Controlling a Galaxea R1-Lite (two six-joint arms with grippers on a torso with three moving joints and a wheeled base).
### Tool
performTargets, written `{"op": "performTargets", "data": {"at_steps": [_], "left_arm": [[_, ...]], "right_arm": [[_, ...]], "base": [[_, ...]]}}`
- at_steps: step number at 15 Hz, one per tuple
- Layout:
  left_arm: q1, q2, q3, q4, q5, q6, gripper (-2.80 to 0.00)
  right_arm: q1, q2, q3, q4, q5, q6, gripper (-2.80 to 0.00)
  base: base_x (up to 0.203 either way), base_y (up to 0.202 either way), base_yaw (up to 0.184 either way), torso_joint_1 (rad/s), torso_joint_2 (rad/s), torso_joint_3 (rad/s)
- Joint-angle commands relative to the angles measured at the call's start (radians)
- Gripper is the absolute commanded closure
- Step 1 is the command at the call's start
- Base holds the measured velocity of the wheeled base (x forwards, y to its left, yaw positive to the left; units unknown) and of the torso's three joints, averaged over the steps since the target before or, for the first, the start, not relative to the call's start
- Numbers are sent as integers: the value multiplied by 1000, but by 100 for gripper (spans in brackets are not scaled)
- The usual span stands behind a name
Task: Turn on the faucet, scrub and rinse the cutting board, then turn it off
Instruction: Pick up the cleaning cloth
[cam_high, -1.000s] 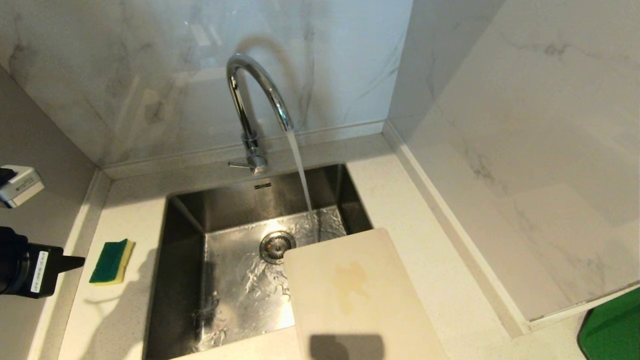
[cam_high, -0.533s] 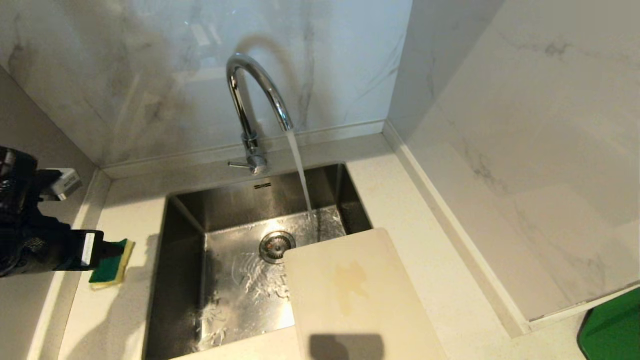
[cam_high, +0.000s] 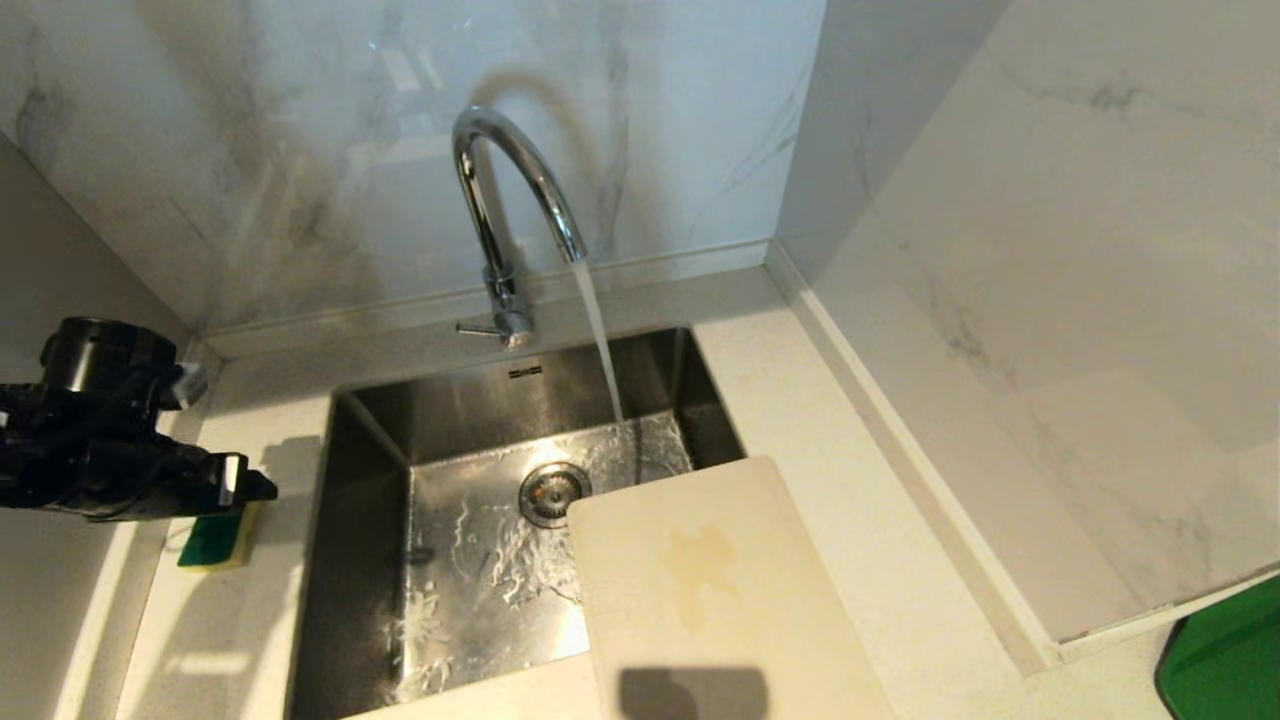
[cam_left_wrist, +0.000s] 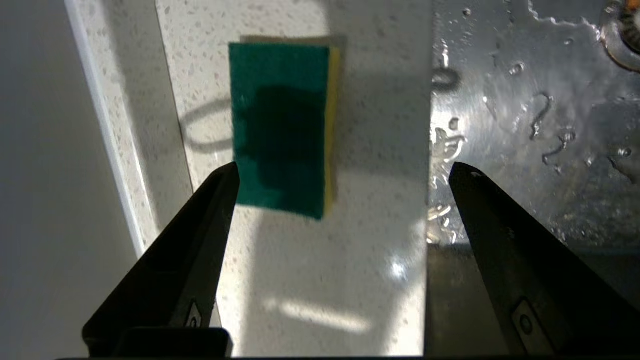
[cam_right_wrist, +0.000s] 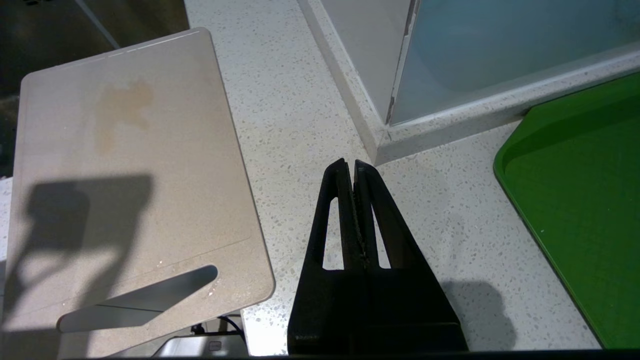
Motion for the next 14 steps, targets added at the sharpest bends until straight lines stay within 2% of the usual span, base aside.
{"op": "performTargets", "data": {"at_steps": [1, 3, 9, 14], "left_arm": [[25, 70, -37, 1, -4, -1, -280], [44, 95, -61, 3, -50, -4, -280], [128, 109, -92, 13, -99, 0, -280], [144, 153, -81, 17, -136, 2, -280]], "right_arm": [[1, 0, 2, -1, 0, 0, 0], [0, 0, 1, 0, 0, 0, 0], [-1, 0, 0, 0, 0, 0, 0], [-1, 0, 1, 0, 0, 0, 0]], "base": [[0, 0, 0, 0, 0, 0], [0, 0, 0, 0, 0, 0], [0, 0, 0, 0, 0, 0], [0, 0, 0, 0, 0, 0]]}}
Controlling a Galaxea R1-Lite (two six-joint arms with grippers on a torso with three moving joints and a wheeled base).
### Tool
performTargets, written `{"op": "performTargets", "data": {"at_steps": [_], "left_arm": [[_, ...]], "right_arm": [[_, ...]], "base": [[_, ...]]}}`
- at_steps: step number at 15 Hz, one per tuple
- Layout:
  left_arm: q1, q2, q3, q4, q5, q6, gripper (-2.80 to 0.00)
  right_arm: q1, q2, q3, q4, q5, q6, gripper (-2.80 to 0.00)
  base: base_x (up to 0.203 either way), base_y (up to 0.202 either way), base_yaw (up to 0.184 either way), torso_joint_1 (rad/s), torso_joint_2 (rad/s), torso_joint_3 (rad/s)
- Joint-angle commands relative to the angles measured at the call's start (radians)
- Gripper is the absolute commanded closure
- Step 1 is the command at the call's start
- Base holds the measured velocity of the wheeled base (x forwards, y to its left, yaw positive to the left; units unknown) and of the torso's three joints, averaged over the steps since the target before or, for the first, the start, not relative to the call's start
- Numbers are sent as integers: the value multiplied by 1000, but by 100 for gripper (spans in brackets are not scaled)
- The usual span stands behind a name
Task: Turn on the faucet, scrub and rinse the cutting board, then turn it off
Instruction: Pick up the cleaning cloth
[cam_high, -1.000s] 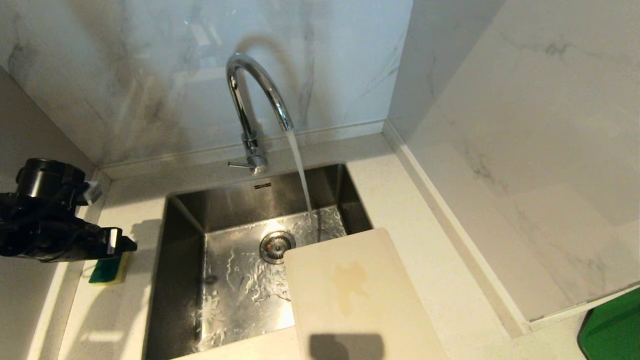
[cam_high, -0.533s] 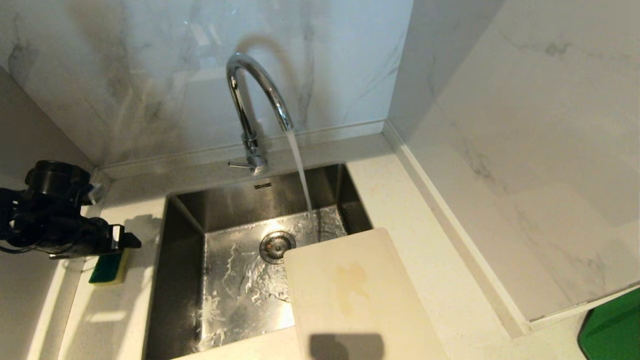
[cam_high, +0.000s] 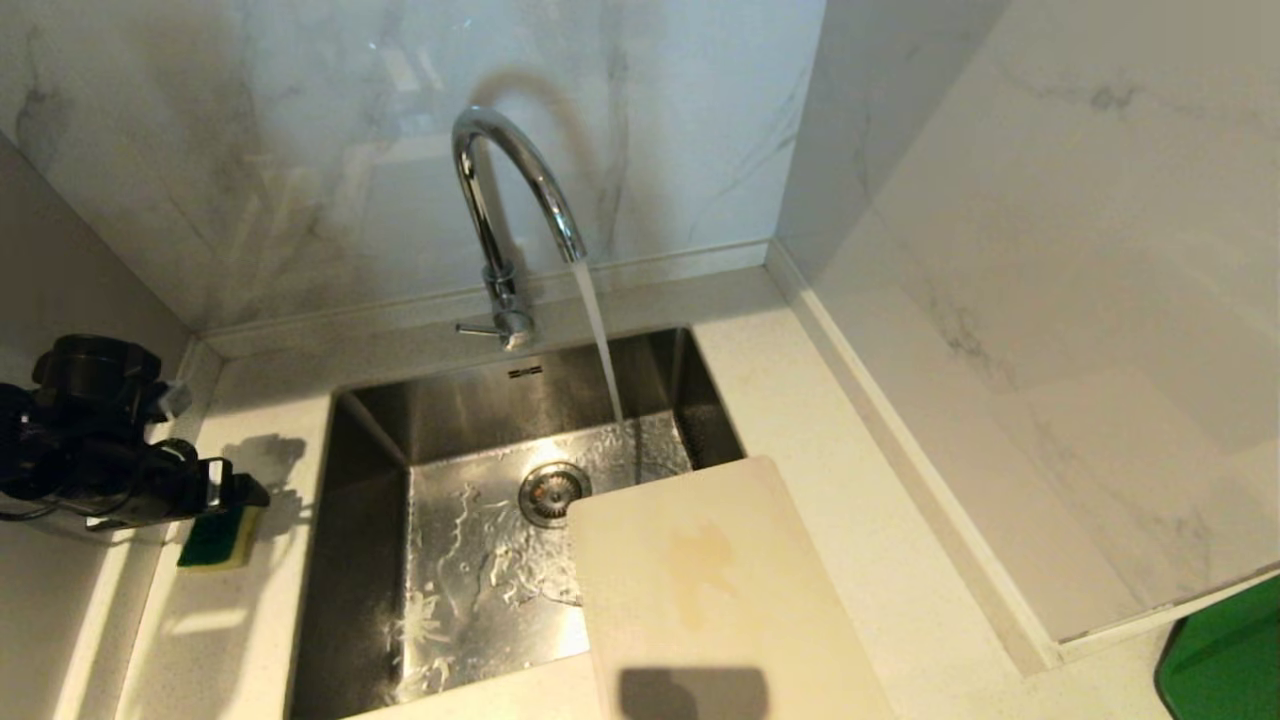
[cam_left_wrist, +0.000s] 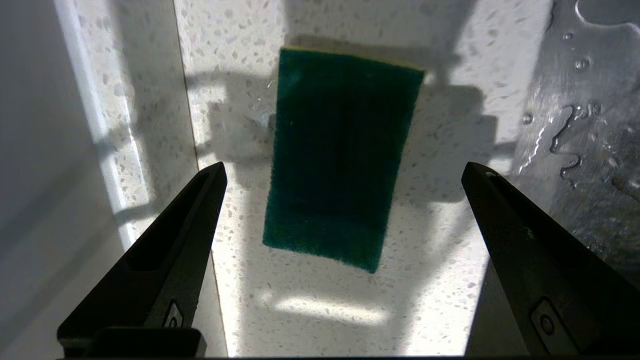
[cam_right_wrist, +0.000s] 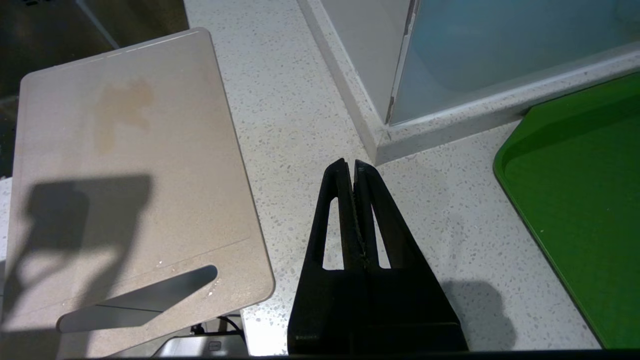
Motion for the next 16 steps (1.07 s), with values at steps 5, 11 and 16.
{"op": "performTargets", "data": {"at_steps": [5, 11, 16], "left_arm": [[8, 33, -4, 27, -81, 8, -280], [9, 43, 2, 28, -85, 16, -280], [12, 49, 2, 26, -83, 19, -280]], "right_arm": [[-1, 0, 0, -1, 0, 0, 0], [-1, 0, 1, 0, 0, 0, 0], [0, 0, 1, 0, 0, 0, 0]], "base": [[0, 0, 0, 0, 0, 0], [0, 0, 0, 0, 0, 0], [0, 0, 0, 0, 0, 0]]}}
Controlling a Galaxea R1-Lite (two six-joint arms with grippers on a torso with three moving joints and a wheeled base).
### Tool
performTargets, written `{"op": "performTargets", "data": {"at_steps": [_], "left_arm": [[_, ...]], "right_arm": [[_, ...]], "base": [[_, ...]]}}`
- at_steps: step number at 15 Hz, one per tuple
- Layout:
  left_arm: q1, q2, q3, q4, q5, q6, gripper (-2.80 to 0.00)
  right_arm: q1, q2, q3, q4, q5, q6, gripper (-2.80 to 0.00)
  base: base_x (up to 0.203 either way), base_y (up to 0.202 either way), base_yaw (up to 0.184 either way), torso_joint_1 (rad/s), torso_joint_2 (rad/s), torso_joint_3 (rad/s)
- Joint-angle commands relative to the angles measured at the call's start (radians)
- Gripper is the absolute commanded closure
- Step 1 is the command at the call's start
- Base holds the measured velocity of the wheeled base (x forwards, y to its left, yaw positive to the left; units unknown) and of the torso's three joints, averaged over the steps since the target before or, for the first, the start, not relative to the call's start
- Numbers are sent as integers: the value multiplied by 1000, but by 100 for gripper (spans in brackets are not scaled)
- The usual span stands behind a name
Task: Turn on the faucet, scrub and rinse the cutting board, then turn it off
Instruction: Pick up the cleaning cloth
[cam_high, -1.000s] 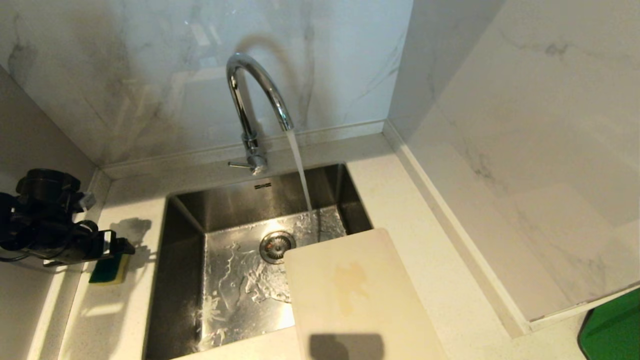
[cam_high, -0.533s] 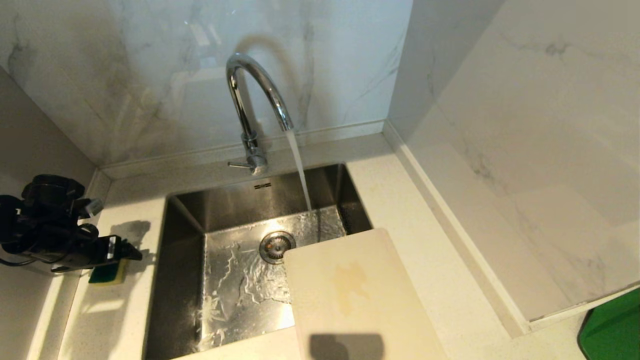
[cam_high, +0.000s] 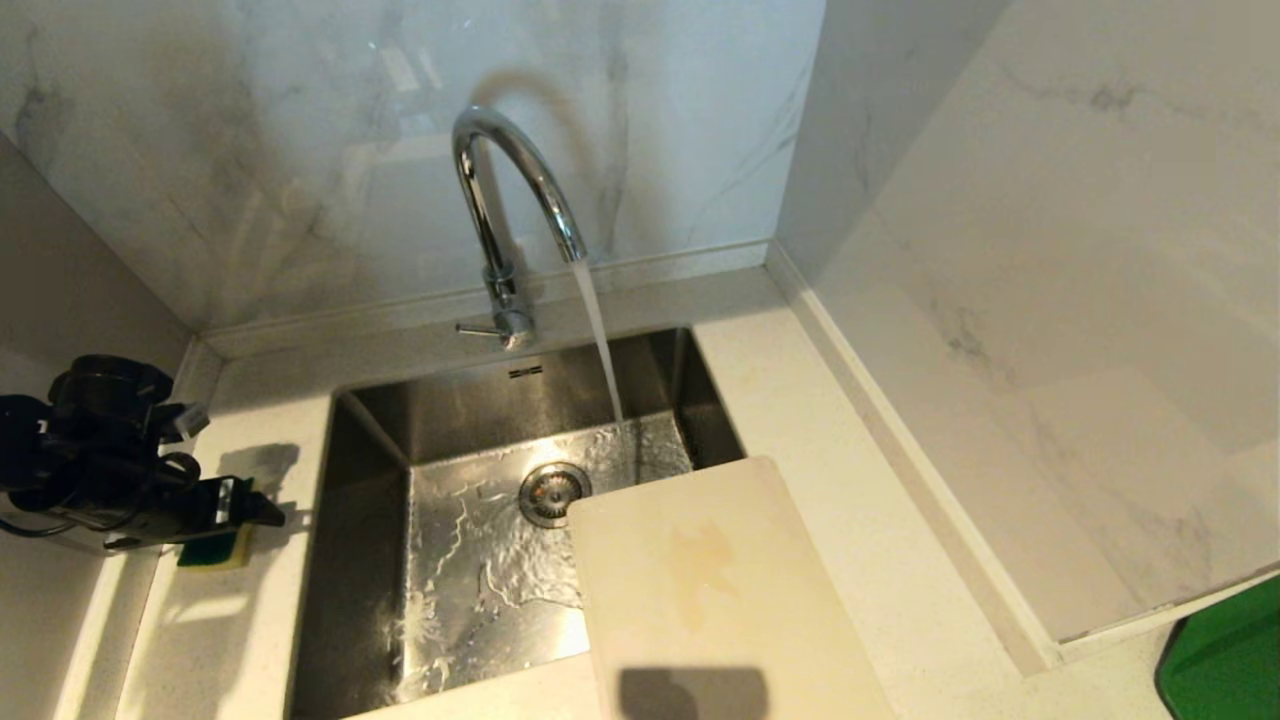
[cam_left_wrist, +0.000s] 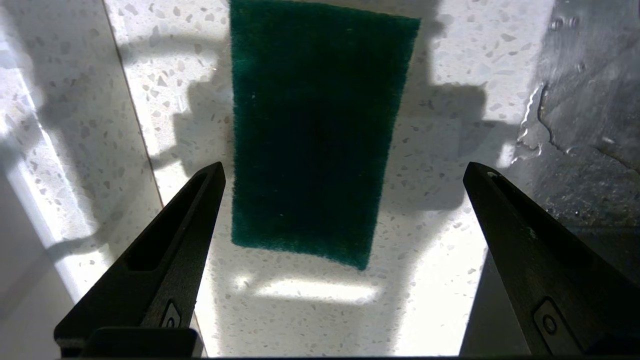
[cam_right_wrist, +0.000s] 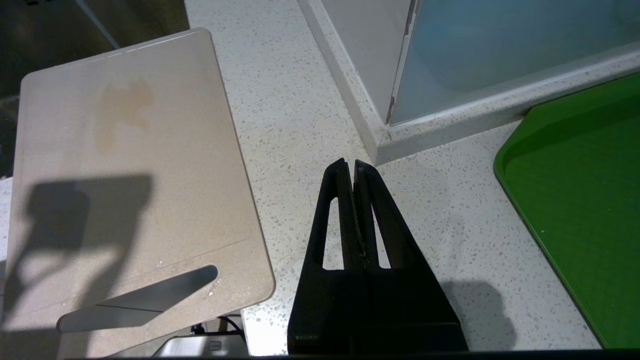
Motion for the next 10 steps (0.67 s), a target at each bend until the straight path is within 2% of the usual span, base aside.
{"op": "performTargets", "data": {"at_steps": [1, 2, 3, 5, 10], "left_arm": [[1, 3, 3, 0, 0, 0, -280], [1, 4, 4, 0, 0, 0, -207], [1, 11, 4, 0, 1, 2, 0], [2, 19, 16, 0, 4, 52, 0], [4, 28, 12, -7, 6, 52, 0]], "right_arm": [[0, 0, 0, 0, 0, 1, 0], [0, 0, 0, 0, 0, 1, 0], [-1, 0, 0, 0, 0, 1, 0], [-1, 0, 0, 0, 0, 1, 0], [-1, 0, 0, 0, 0, 1, 0]], "base": [[0, 0, 0, 0, 0, 0], [0, 0, 0, 0, 0, 0], [0, 0, 0, 0, 0, 0], [0, 0, 0, 0, 0, 0], [0, 0, 0, 0, 0, 0]]}}
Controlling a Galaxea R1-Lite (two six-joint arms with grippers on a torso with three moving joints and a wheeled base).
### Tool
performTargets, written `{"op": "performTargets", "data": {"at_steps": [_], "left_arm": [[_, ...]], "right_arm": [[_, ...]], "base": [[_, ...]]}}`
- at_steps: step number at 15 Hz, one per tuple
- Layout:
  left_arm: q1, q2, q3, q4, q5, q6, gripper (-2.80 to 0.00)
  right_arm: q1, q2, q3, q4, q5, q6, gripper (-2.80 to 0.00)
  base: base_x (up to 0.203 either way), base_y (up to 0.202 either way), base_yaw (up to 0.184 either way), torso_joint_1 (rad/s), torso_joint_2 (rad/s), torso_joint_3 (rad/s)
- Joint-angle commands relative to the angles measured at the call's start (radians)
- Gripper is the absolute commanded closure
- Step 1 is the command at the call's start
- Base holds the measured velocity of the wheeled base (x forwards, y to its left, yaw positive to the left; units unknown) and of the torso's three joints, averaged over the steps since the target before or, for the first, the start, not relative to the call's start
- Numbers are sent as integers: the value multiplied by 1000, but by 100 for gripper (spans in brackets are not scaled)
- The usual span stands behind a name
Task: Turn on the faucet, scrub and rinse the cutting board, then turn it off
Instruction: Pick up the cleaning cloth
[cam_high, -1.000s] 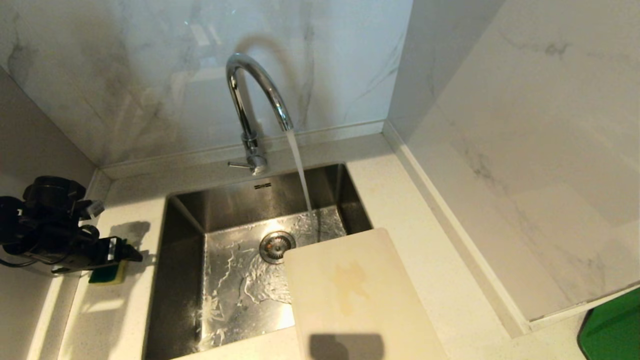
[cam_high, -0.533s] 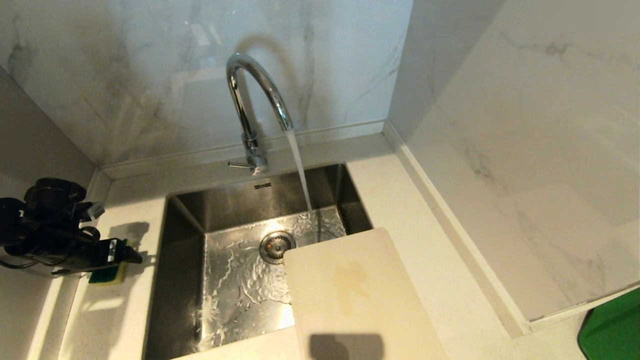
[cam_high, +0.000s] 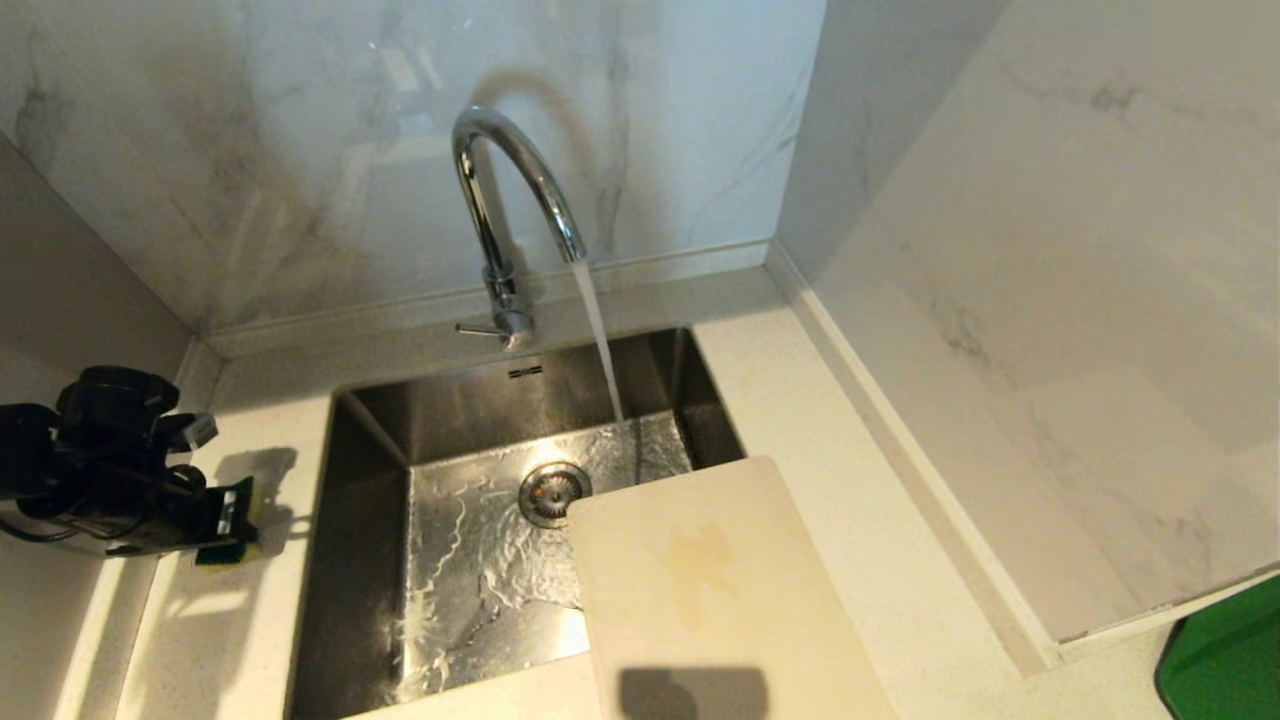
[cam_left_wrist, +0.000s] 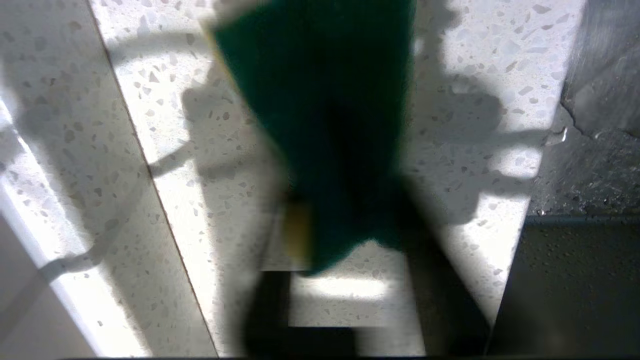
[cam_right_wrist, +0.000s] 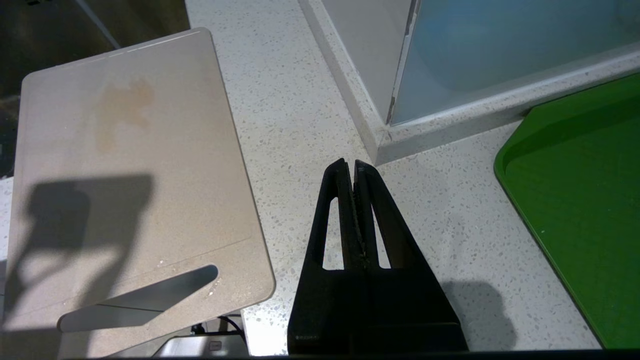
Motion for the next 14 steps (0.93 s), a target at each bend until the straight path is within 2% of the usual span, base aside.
{"op": "performTargets", "data": {"at_steps": [1, 6, 10, 14], "left_arm": [[0, 2, 1, 1, 0, 1, 0], [5, -25, 1, 5, -3, 3, 0], [-9, -204, -6, 25, -12, 34, 0], [-71, -423, -29, 208, -11, 54, 0]], "right_arm": [[-1, 0, 1, 0, 0, 0, 0], [0, 0, 1, 1, 0, 0, 0], [0, 0, 0, 1, 0, 0, 0], [-1, 0, 0, 1, 0, 0, 0]], "base": [[0, 0, 0, 0, 0, 0], [0, 0, 0, 0, 0, 0], [0, 0, 0, 0, 0, 0], [0, 0, 0, 0, 0, 0]]}}
